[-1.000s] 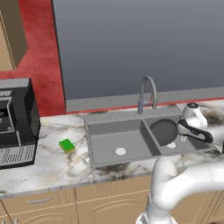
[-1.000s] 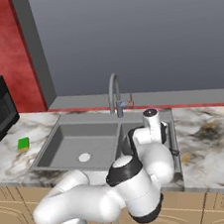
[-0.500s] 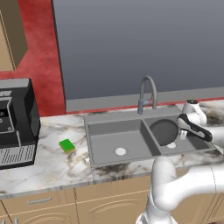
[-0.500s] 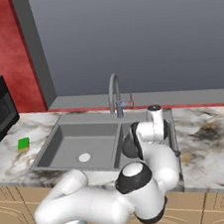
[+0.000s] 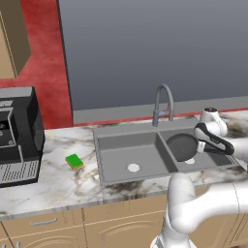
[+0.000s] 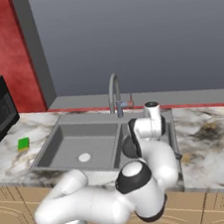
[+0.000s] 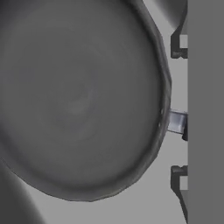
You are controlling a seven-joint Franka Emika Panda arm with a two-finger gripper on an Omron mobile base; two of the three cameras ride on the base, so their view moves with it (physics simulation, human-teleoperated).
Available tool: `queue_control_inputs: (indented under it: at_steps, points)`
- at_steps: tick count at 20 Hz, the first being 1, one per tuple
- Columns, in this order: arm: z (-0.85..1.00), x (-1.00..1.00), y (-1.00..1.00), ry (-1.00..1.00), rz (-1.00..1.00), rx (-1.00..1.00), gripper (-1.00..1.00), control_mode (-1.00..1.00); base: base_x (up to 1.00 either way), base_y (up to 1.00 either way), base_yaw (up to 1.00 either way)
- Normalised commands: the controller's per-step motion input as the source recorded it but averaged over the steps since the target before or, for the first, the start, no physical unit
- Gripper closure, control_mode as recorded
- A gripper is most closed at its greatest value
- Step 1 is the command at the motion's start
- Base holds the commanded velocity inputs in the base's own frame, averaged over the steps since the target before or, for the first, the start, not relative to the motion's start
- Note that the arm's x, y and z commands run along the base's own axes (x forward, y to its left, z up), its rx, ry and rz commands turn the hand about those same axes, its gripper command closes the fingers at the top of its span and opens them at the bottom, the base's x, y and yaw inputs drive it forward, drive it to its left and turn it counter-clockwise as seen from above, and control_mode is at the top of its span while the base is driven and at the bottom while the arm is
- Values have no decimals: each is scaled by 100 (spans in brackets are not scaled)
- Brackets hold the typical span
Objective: Pick the pan and sponge and place them into the sink. Then turn on the water.
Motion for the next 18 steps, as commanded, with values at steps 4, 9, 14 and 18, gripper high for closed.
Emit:
queue_control_inputs:
  at_steps: [4, 9, 14, 18]
  points:
    - [9, -1, 13, 0, 0, 0, -100, -100, 0, 0, 0]
    - [1, -11, 22, 0, 0, 1, -100, -100, 0, 0, 0]
    - [2, -26, 28, 0, 0, 8, -100, -100, 0, 0, 0]
    - [31, -25, 14, -1, -4, 4, -100, -100, 0, 0, 0]
